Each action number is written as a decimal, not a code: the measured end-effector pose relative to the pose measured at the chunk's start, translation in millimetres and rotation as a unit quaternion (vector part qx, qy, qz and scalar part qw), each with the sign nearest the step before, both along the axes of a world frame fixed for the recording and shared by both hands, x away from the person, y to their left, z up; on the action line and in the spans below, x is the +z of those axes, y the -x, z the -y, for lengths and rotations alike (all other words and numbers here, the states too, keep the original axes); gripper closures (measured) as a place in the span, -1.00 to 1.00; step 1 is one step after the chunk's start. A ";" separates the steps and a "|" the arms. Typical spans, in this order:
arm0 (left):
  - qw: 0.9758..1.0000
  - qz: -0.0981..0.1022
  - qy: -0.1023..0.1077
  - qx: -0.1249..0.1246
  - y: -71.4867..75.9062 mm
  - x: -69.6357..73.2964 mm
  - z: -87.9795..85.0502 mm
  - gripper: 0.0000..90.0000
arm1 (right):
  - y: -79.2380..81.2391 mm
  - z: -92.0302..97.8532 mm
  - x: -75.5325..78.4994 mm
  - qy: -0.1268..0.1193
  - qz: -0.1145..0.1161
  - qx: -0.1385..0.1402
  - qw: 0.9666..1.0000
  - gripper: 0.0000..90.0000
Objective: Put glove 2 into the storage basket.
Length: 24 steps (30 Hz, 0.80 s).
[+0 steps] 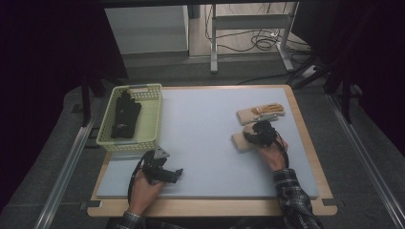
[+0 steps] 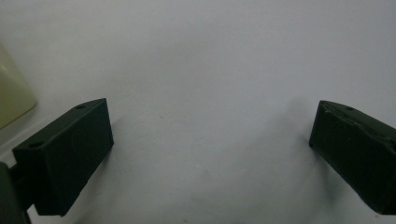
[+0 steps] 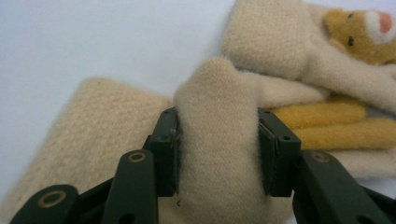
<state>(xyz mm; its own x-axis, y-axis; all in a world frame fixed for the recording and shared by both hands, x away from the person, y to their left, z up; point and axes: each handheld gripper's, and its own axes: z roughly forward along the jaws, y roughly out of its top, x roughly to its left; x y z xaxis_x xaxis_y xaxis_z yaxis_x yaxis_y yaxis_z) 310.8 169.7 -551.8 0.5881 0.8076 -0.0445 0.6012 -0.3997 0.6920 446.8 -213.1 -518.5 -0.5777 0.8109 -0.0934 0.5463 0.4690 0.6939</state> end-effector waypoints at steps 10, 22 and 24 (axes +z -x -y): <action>1.000 -0.001 -0.002 -0.001 0.0 0.1 -0.2 -1.00 | 31.2 7.0 26.8 -0.037 0.019 0.071 0.997 0.23; 1.000 0.000 -0.003 -0.002 -0.2 0.2 -0.4 -1.00 | 65.7 -54.1 43.5 -0.040 0.028 0.201 0.978 0.18; 1.000 0.000 -0.003 -0.002 -0.2 0.2 -0.5 -1.00 | 65.9 -67.3 35.6 -0.035 0.020 0.215 0.976 0.16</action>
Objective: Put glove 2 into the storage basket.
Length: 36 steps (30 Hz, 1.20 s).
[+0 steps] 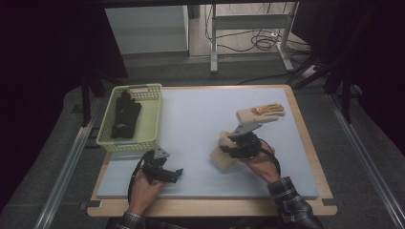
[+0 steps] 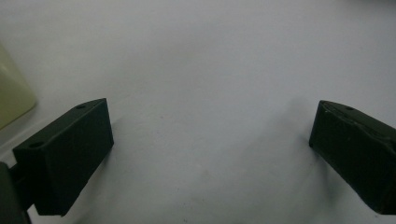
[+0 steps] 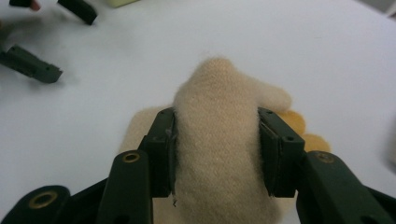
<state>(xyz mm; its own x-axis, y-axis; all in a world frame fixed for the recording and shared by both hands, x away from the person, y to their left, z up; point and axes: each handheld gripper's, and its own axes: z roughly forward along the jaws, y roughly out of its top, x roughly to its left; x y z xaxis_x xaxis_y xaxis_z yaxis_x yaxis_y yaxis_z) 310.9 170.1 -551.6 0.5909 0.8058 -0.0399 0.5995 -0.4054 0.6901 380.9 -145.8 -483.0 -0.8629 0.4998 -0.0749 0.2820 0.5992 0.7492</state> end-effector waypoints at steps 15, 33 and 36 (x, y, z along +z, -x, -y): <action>1.000 0.000 0.001 0.000 0.0 0.0 0.1 -1.00 | 2.8 -16.1 -3.6 -0.035 -0.047 -0.003 0.998 -0.13; 1.000 0.000 0.005 0.004 0.2 -0.4 0.5 -1.00 | 21.3 -75.2 -41.6 0.020 -0.061 0.051 0.997 0.96; 1.000 0.000 0.005 0.004 0.2 -0.4 0.5 -1.00 | 24.2 -71.0 -40.9 0.018 -0.065 0.054 0.996 0.96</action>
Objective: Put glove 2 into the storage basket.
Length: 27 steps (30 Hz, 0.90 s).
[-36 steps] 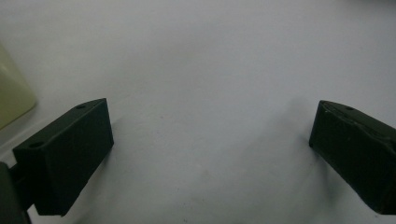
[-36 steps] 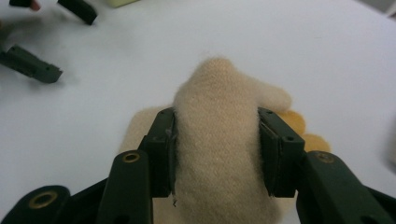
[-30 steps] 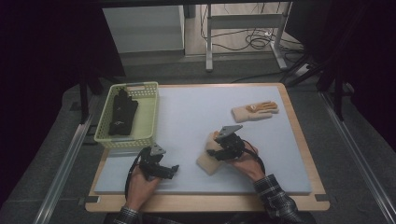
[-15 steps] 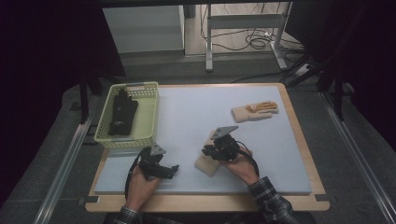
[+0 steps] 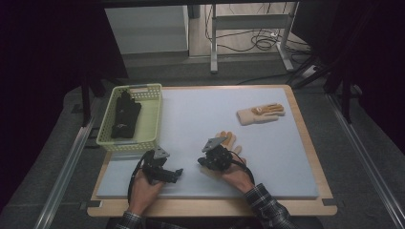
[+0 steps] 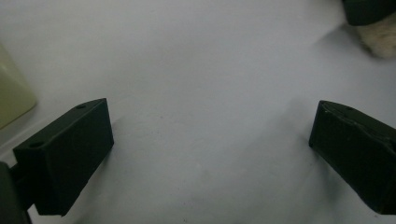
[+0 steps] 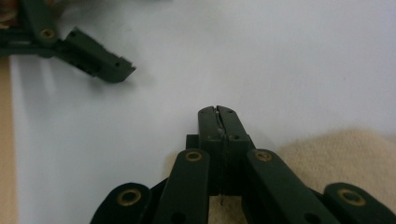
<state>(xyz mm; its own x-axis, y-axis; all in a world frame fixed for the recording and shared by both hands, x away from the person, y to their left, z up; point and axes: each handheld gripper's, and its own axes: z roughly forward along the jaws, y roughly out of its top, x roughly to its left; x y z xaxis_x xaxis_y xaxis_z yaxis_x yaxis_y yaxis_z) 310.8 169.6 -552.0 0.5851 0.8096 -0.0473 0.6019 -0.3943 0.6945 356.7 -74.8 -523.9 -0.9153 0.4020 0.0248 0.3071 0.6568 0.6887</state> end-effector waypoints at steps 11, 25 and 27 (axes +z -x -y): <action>1.000 0.000 0.000 0.000 0.0 0.0 0.0 -1.00 | 23.0 25.8 2.9 0.008 -0.006 0.014 1.000 0.87; 1.000 0.000 0.000 0.000 0.1 0.0 0.0 -1.00 | 7.1 45.1 26.7 -0.029 0.017 -0.034 0.999 0.42; 1.000 0.000 0.000 0.000 0.1 0.1 -0.1 -1.00 | 0.2 51.4 29.5 -0.029 0.023 -0.050 0.998 0.36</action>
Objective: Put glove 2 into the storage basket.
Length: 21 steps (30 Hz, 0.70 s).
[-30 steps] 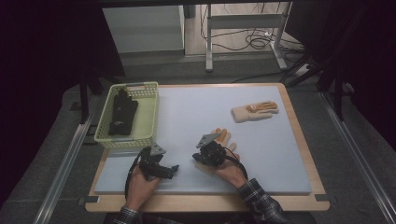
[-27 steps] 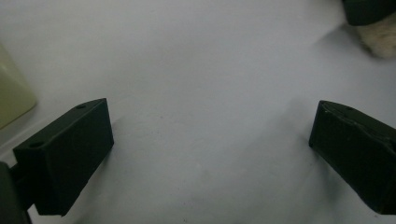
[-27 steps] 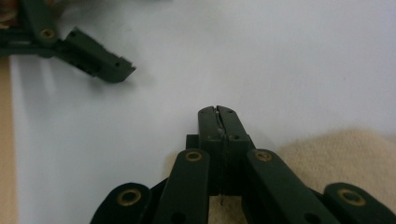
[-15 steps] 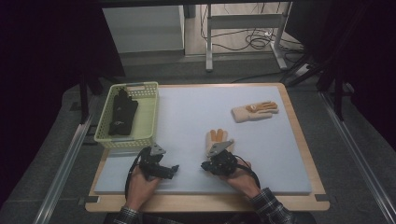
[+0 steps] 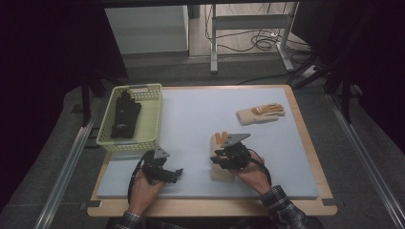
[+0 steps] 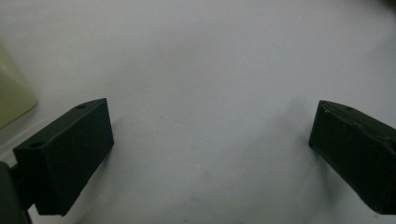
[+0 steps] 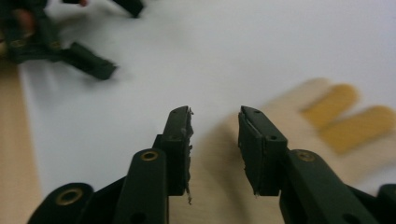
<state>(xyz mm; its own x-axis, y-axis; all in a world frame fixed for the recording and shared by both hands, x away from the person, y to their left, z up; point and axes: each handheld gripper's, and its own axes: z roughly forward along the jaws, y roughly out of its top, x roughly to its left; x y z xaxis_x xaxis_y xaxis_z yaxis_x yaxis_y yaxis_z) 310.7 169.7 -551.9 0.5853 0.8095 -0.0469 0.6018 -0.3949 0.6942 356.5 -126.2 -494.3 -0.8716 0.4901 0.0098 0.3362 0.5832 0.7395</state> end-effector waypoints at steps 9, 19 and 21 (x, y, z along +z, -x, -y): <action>1.000 -0.001 -0.003 -0.002 -0.1 0.2 -0.5 -1.00 | -31.9 37.8 4.3 -0.001 0.013 -0.080 0.997 0.22; 1.000 -0.001 -0.002 -0.002 -0.1 0.2 -0.4 -1.00 | -69.4 89.0 0.9 0.006 0.034 -0.186 0.982 0.12; 1.000 -0.001 -0.002 -0.002 -0.2 0.2 -0.4 -1.00 | -77.3 95.8 0.7 0.002 0.032 -0.201 0.979 0.11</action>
